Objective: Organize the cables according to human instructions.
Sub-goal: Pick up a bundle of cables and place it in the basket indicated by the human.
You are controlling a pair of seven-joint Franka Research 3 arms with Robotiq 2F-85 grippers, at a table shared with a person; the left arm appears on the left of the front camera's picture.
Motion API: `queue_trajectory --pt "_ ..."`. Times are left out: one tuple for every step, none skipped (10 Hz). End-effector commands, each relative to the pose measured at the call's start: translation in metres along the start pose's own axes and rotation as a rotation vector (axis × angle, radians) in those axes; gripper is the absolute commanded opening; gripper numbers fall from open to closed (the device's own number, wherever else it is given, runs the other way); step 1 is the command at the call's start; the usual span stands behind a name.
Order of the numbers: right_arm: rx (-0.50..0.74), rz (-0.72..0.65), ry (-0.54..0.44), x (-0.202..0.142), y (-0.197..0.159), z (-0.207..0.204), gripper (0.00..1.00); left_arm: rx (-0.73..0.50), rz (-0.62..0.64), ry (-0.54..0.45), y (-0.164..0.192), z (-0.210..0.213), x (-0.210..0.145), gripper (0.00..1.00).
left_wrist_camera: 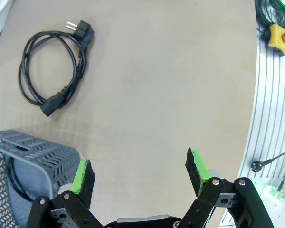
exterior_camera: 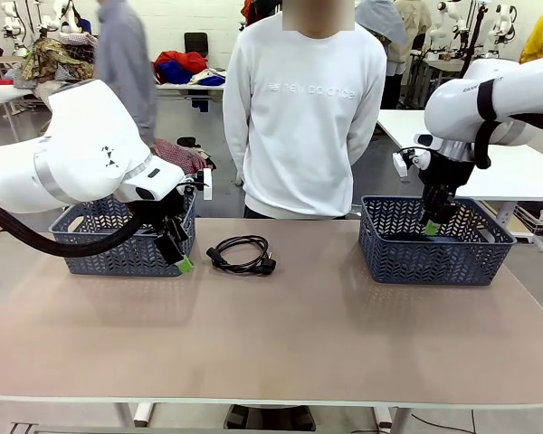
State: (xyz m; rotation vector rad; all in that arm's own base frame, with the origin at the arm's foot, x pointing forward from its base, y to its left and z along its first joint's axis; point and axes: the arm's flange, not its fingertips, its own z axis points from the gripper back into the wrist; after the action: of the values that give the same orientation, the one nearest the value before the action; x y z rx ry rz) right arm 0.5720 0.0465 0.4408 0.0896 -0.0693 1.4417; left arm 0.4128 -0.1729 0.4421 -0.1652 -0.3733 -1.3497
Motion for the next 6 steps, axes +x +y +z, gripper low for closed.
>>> queue_trajectory --pt "0.001 -0.003 -0.019 0.005 -0.006 0.011 0.58 -0.001 -0.001 0.003 0.001 0.002 -0.002 1.0" --pt "-0.002 -0.003 -0.016 0.006 -0.007 0.014 0.7 -0.001 -0.001 0.003 0.001 0.002 -0.002 1.0" --pt "0.001 -0.007 -0.016 0.007 -0.008 0.017 0.77 -0.001 -0.001 0.003 0.001 0.002 -0.002 1.0" --pt "0.006 -0.008 -0.013 0.008 -0.009 0.018 0.9 -0.001 -0.001 0.003 0.001 0.002 -0.002 1.0" --pt "0.008 -0.007 -0.009 0.009 -0.009 0.02 0.97 -0.001 -0.001 0.003 0.001 0.002 -0.002 1.0" --pt "0.013 -0.005 -0.004 0.011 -0.01 0.021 1.0 -0.001 -0.001 0.003 0.001 0.002 -0.002 1.0"
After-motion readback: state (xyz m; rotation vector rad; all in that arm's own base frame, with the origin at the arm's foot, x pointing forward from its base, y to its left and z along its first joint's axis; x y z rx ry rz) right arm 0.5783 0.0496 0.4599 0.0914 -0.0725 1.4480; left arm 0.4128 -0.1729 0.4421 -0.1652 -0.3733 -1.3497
